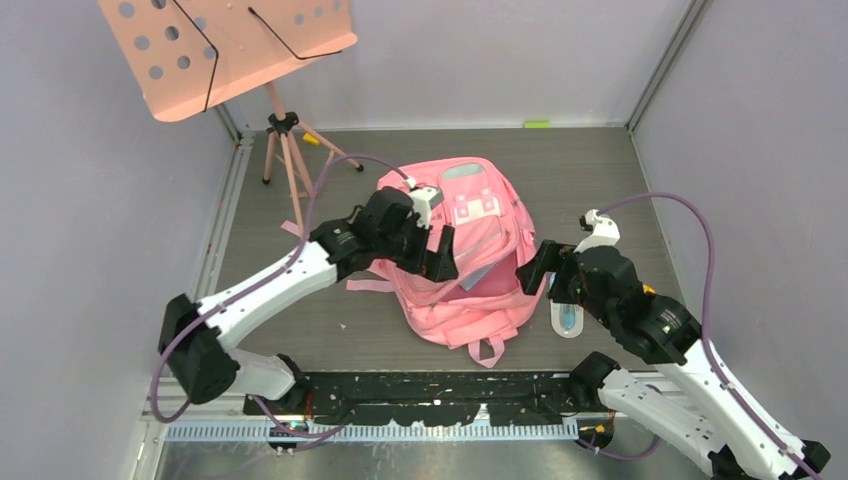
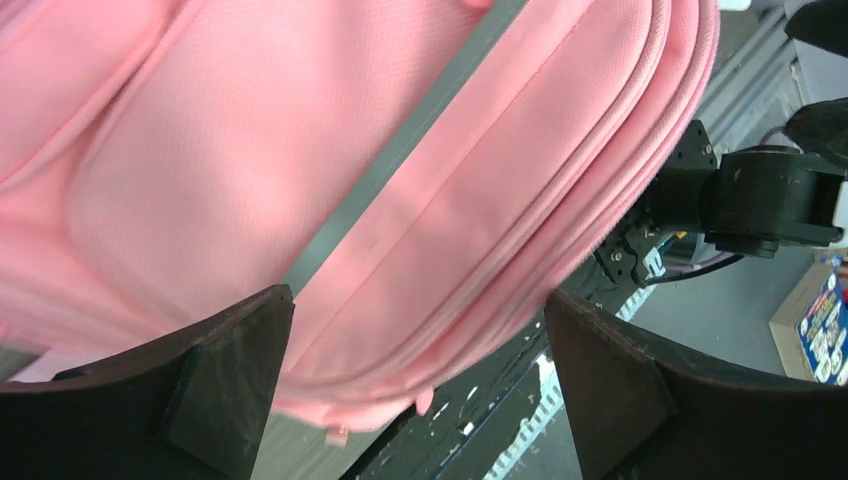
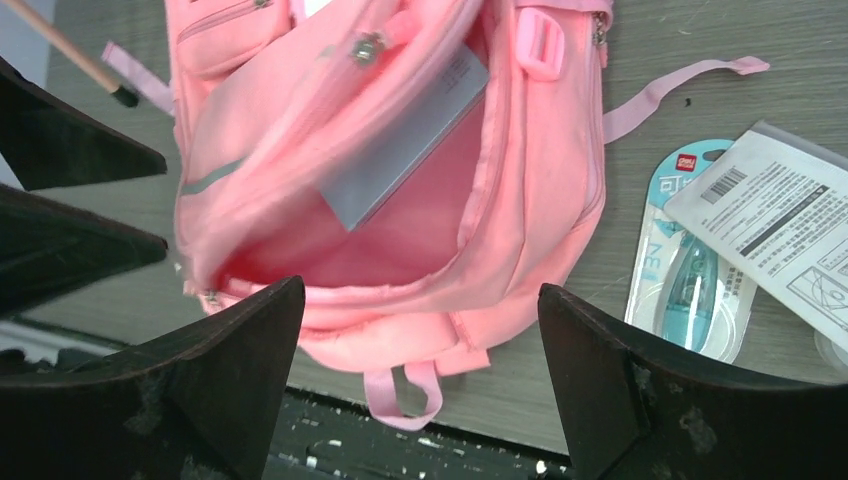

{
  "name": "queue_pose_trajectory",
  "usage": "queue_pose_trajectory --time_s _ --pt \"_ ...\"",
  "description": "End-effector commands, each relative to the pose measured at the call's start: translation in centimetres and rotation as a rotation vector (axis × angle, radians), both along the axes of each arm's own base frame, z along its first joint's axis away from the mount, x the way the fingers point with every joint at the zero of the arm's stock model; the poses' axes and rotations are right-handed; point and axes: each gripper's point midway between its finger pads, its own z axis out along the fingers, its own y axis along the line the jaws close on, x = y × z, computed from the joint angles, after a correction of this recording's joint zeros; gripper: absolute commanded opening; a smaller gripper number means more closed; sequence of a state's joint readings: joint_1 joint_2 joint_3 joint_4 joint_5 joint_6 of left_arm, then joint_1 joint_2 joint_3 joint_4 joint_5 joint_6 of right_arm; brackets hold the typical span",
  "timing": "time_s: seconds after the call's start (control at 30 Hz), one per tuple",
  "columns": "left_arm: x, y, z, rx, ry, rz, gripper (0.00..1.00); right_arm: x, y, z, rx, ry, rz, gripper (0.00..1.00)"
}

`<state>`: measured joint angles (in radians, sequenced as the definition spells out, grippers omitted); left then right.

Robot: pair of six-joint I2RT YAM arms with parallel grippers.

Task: Pack the student bag
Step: Place the book in the student bag, then zip the student bag at the center of the board.

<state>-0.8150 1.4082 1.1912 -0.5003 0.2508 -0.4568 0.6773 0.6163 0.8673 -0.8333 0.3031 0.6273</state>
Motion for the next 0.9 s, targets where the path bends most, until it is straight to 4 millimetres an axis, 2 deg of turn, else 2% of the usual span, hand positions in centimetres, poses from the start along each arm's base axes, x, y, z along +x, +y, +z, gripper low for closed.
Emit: queue_pose_trajectory --time_s 0.0,0.07,0.2,0.3,0.33,0.37,0.4,0.57,0.7,0.73,0.77,0.8,0.83,0.87 --pt "0.4 5.2 1.5 0.044 -0.05 0.189 1.0 -2.1 0.9 1.9 0.059 0.018 0.102 0.92" --pt "-0.2 6.7 1.0 0.054 -0.03 0.245 1.0 -2.5 1.4 1.8 0.071 0.041 0.129 0.89" --pt "-1.0 8.3 0.1 0.015 0.007 0.347 1.0 -3.4 3.2 2.3 0.137 0.072 0.212 0.86" --pt "-1.6 9.5 -2.5 0.013 0.07 0.429 1.0 -4.0 5.4 2.1 0.224 0.128 0.274 0.79" --pt "-1.8 9.7 -3.2 0.003 0.088 0.451 1.0 -4.0 5.7 1.3 0.23 0.156 0.274 0.76" --pt "-1.8 9.6 -3.6 -0.02 0.1 0.472 0.99 -3.9 6.3 1.3 0.265 0.169 0.273 0.74" --pt "-2.0 9.4 -4.1 -0.047 0.12 0.482 0.97 -3.9 6.6 0.3 0.27 0.198 0.265 0.72" --pt "-2.3 7.8 -4.8 -0.189 0.187 0.499 0.8 -3.2 8.2 -1.3 0.346 0.238 0.193 0.69" --pt "-2.3 8.0 -5.8 -0.176 0.198 0.511 0.76 -2.8 9.2 -2.5 0.264 0.229 0.149 0.69" --pt "-2.4 7.9 -6.0 -0.174 0.202 0.509 0.76 -3.0 9.7 -2.4 0.237 0.208 0.151 0.69" --pt "-2.4 7.7 -6.2 -0.174 0.209 0.505 0.76 -3.0 10.2 -3.2 0.198 0.22 0.149 0.69" --pt "-2.3 7.6 -6.4 -0.175 0.214 0.504 0.76 -3.2 11.0 -2.7 0.17 0.187 0.162 0.69" --pt "-2.3 7.5 -6.6 -0.175 0.216 0.504 0.75 -3.2 11.7 -3.6 0.12 0.196 0.165 0.69" --pt "-2.2 7.5 -6.8 -0.171 0.219 0.506 0.75 -3.6 12.6 -3.1 0.09 0.162 0.183 0.7"
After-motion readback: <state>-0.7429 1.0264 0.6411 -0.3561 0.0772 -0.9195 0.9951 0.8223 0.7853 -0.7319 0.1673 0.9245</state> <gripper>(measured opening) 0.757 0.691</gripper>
